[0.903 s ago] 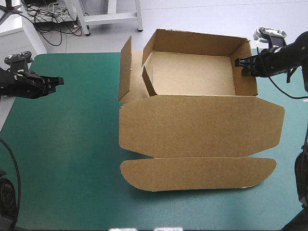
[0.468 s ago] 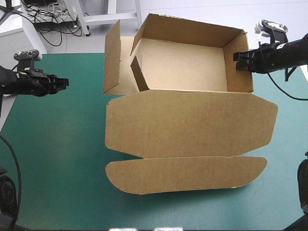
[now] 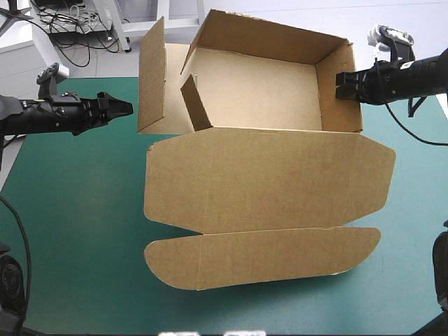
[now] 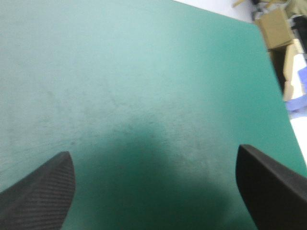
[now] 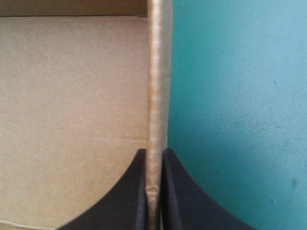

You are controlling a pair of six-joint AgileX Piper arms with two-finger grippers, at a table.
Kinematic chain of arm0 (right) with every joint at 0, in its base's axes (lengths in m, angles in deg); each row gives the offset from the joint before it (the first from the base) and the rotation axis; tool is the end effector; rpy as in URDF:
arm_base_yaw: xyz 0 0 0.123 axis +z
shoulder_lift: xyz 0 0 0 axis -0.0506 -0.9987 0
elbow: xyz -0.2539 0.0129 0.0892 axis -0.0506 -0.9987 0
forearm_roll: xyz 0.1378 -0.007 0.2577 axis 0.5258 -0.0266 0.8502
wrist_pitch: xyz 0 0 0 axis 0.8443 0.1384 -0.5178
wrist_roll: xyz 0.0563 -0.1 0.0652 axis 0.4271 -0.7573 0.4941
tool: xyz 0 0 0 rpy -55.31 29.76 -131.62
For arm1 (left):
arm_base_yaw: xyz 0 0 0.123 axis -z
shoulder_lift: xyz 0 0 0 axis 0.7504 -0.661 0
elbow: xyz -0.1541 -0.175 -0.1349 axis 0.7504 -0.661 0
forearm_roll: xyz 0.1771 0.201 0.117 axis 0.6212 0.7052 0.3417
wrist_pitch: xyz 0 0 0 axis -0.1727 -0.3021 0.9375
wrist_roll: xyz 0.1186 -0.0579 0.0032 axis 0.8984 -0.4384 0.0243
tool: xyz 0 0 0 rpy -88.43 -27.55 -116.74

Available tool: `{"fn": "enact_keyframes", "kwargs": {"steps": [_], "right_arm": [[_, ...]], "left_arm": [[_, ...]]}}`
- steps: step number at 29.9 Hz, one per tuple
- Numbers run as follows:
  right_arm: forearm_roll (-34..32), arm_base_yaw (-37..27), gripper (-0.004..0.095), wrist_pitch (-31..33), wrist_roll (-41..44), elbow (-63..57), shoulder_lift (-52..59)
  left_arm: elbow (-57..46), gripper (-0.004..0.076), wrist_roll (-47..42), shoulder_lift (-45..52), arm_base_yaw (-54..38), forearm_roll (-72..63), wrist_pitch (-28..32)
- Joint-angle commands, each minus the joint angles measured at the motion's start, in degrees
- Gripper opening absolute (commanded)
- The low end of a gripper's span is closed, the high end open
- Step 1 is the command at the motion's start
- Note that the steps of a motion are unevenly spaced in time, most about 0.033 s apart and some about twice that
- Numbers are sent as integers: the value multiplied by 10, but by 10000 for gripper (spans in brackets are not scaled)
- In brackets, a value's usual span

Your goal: Fold the box

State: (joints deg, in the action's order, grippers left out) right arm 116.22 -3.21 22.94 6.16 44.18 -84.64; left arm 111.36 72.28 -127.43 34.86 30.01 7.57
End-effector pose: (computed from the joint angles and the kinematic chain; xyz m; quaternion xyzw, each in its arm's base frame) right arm 0.4138 0.0307 0.4083 -0.0475 0.9003 0.2622 0.3441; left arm 0.3926 -0.0080 0.3638 0.0043 0.8631 -0.3718 0.3419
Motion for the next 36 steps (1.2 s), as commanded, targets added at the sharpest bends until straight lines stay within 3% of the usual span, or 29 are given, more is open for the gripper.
{"fn": "enact_keyframes", "kwargs": {"steps": [1, 5, 14, 20, 30, 36], "right_arm": [[42, -1, -1, 5, 0, 18, 27], [40, 16, 0, 5, 0, 18, 19], [19, 96, -1, -61, 0, 18, -19], [-7, 126, 0, -72, 0, 18, -50], [20, 177, 0, -154, 2, 18, -78], [19, 208, 0, -170, 0, 18, -101]], "left_arm": [[14, 650, 18, 23, 3, -120, -23], [14, 650, 18, 23, 3, -160, -59], [14, 643, 18, 38, 34, -143, -61], [14, 640, 18, 48, 37, -136, -61], [14, 640, 16, 53, 50, -135, -61], [14, 632, 16, 53, 89, -139, -61]]}}
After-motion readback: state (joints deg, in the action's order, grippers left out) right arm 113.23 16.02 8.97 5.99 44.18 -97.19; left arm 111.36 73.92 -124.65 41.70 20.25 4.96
